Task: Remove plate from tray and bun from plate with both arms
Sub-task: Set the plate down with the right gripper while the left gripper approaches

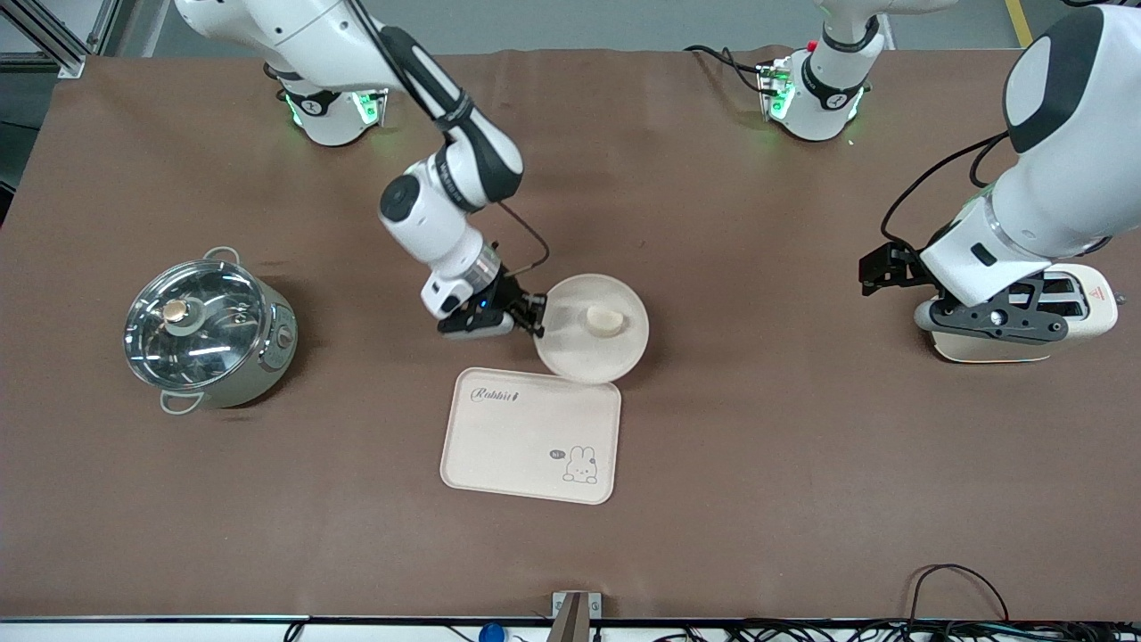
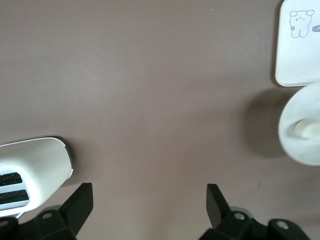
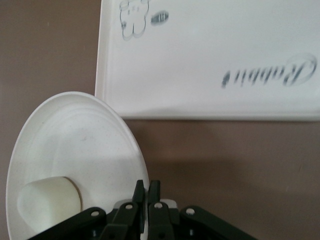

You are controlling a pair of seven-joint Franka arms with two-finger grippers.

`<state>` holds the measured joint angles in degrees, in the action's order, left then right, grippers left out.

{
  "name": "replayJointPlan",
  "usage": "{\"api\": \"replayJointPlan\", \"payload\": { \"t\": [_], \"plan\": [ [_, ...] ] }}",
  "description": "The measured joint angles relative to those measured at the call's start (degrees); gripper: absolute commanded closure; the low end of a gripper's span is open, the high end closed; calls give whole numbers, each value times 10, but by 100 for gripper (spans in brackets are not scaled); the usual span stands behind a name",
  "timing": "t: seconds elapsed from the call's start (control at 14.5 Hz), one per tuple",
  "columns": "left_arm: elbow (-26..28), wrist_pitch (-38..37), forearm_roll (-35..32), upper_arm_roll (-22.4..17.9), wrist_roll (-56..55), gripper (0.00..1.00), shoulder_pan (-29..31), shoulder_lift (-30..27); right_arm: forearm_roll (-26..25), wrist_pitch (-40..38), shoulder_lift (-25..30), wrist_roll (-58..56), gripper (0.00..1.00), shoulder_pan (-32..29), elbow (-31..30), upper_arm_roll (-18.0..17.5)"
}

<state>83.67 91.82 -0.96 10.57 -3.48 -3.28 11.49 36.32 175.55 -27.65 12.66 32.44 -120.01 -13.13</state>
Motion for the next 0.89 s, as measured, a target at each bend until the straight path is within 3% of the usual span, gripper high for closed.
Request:
{"api": "replayJointPlan", "payload": {
  "t": [0.07,0.21,0.34,0.41,0.55,0.62,0.76,0.89],
  "plan": [
    [0,0,0,1,0,0,-2,0,11,21,0,0,94,14,-16,-6],
    [0,0,0,1,0,0,-4,0,33,35,-1,0,75,36,-30,-7],
    [0,0,0,2,0,0,-5,3,41,38,-5,0,47,44,-33,-7],
    [0,2,0,2,0,0,-5,4,41,39,-9,0,40,44,-34,-6],
    [0,17,0,2,0,0,-6,7,41,39,-11,0,7,43,-32,-4],
    [0,23,0,2,0,0,-6,10,42,38,-11,0,0,42,-30,-4],
    [0,43,1,3,0,0,-13,18,43,17,-11,0,0,36,-21,0],
    [1,55,1,3,-2,0,-29,30,41,-55,-8,-5,0,11,8,8]
  ]
}}
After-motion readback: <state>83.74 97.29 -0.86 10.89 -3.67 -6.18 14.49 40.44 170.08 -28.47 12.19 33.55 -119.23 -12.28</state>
